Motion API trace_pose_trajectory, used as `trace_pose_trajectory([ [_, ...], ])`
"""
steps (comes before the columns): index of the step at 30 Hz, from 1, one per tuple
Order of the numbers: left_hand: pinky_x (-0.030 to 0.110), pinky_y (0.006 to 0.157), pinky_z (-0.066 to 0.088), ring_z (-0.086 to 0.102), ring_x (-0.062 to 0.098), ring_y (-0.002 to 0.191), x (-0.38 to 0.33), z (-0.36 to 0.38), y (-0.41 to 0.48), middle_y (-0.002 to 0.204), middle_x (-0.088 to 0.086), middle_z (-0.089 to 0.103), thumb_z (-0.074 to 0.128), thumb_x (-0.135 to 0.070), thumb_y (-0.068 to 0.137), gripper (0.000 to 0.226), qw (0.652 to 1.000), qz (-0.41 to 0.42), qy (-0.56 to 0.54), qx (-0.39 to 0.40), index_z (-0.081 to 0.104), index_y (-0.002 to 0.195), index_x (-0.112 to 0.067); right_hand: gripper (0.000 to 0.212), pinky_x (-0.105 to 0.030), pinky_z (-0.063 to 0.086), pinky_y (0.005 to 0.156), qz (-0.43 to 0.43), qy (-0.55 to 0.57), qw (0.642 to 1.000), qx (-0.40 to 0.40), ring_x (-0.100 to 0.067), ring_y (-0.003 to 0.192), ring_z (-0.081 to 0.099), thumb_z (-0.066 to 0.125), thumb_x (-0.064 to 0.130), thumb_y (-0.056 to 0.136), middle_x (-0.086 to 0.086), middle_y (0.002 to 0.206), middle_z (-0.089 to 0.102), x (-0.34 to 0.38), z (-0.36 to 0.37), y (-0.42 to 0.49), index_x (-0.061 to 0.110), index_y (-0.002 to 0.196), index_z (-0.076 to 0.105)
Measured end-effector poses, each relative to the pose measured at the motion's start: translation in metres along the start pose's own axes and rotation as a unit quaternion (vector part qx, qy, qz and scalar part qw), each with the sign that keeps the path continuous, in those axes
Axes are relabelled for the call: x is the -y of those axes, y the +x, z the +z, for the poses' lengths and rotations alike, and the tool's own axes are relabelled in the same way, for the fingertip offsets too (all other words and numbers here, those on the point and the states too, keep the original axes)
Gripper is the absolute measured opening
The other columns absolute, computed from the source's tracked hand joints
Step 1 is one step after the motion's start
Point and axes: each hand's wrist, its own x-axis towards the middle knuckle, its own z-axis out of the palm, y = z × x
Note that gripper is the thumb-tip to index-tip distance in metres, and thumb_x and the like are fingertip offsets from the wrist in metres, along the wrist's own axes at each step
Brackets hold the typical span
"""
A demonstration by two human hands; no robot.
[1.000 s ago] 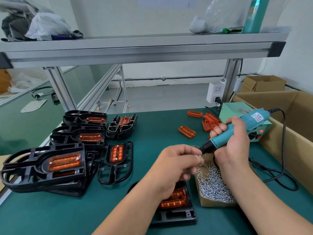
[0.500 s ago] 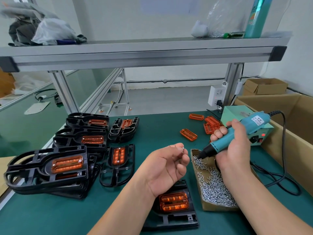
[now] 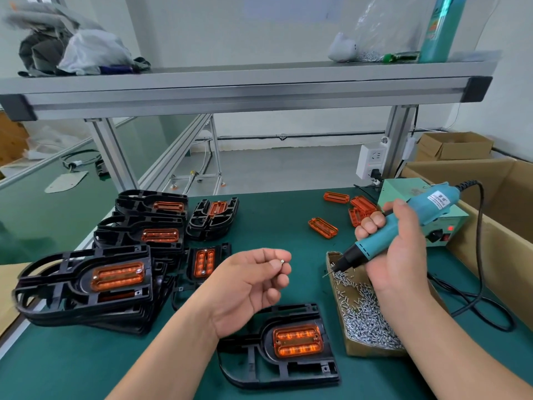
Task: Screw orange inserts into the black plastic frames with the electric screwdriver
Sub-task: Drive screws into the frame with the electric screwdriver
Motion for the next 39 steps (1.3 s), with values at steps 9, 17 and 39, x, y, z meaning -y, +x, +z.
trace_pose_trajectory([
  [9, 0.020, 0.053, 0.045, 0.059, 0.016, 0.075, 0.008, -0.002, -0.004, 0.098, 0.014, 0.066, 0.057, -0.001, 0.103, 0.011, 0.999, -0.011, -0.028, 0.027, 0.065, 0.110, -0.004, 0.020, -0.027, 0.050, 0.064, 0.006, -0.015, 0.999, 0.032, -0.014, 0.065, 0.050, 0.063, 0.034, 0.105, 0.001, 0.074, 0.050, -0.005, 0.008, -0.016, 0.017, 0.095, 0.059],
  [17, 0.017, 0.047, 0.031, 0.037, 0.010, 0.058, 0.010, 0.000, -0.007, 0.096, 0.011, 0.074, 0.068, -0.004, 0.098, 0.011, 0.986, 0.031, 0.162, 0.003, 0.070, 0.107, -0.010, 0.021, -0.028, 0.051, 0.069, -0.001, 0.006, 0.997, 0.076, -0.014, 0.069, 0.050, 0.065, 0.037, 0.105, 0.002, 0.078, 0.050, 0.007, 0.024, -0.035, 0.018, 0.096, 0.060],
  [39, 0.002, 0.052, 0.040, 0.059, -0.008, 0.053, 0.021, 0.013, -0.011, 0.097, 0.003, 0.082, 0.074, -0.014, 0.096, 0.011, 0.942, 0.084, 0.324, 0.000, 0.079, 0.104, -0.019, 0.025, -0.026, 0.050, 0.067, 0.014, 0.026, 0.997, 0.074, -0.013, 0.067, 0.049, 0.059, 0.042, 0.106, 0.003, 0.076, 0.049, 0.007, 0.012, -0.043, 0.020, 0.094, 0.060],
])
